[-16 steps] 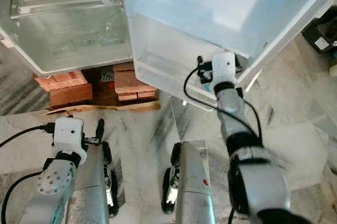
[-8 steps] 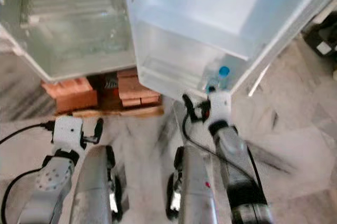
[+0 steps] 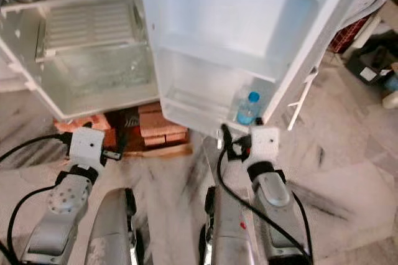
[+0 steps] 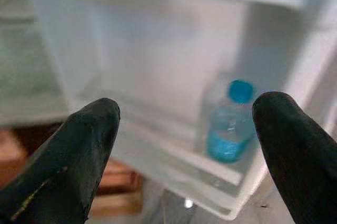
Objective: Restocking fridge
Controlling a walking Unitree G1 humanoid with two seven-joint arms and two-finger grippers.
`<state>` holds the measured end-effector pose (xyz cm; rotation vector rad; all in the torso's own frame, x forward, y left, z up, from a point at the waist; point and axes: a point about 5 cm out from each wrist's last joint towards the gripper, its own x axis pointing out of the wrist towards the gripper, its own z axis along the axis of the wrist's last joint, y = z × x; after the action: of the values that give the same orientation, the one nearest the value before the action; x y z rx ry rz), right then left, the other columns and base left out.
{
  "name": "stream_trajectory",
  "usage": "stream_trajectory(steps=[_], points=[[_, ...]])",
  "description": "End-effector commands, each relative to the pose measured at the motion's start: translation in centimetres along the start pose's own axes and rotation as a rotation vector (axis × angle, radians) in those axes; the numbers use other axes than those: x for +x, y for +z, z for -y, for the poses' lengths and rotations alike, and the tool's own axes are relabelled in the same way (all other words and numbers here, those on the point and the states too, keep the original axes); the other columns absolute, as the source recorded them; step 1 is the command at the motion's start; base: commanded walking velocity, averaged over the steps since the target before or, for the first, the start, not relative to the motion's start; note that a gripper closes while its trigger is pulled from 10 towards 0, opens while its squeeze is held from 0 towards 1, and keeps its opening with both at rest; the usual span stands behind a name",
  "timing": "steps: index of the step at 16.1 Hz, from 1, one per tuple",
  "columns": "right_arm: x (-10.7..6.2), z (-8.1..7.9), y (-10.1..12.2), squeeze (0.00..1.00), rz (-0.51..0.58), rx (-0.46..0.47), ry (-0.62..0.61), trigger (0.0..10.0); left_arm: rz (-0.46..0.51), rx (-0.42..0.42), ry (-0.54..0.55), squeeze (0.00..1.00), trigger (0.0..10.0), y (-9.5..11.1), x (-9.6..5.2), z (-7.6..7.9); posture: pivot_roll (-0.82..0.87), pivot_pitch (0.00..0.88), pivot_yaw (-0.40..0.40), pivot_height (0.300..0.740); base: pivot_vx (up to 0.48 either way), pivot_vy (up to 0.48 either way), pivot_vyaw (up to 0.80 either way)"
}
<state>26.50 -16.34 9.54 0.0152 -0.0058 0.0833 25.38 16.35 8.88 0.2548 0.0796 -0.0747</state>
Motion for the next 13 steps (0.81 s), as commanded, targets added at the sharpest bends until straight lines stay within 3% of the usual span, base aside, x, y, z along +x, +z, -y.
stream_trajectory(steps=[1,4,5,8,13], points=[[-0.2,1.0,0.2,0.00,0.002,0.010,-0.099,10.0,-0.039,-0.002,0.018,0.00,10.0,-1.4,-0.5,-0.2,0.09,0.084,-0.029,0.583,0.000,0.000,0.00],[0.5,0.6,1.1,0.00,0.074,0.002,-0.097,10.0,-0.049,-0.027,0.033,0.00,10.0,-1.7,-0.5,0.3,0.09,0.045,-0.031,0.583,0.000,0.000,0.00],[0.7,0.6,1.0,0.00,0.079,0.050,-0.107,10.0,-0.038,-0.027,0.012,0.00,10.0,-1.6,-0.4,0.7,0.10,0.030,-0.042,0.583,0.000,0.000,0.00],[1.3,0.5,0.0,0.00,0.038,0.103,-0.111,10.0,-0.014,-0.029,0.016,0.00,10.0,-1.4,-0.1,1.0,0.12,0.002,-0.055,0.626,0.000,0.000,0.00],[2.8,-0.4,1.2,0.00,0.091,0.128,-0.078,10.0,0.019,-0.033,0.003,0.00,10.0,-1.0,0.7,1.5,0.10,0.016,-0.059,0.693,0.000,0.000,0.00]])
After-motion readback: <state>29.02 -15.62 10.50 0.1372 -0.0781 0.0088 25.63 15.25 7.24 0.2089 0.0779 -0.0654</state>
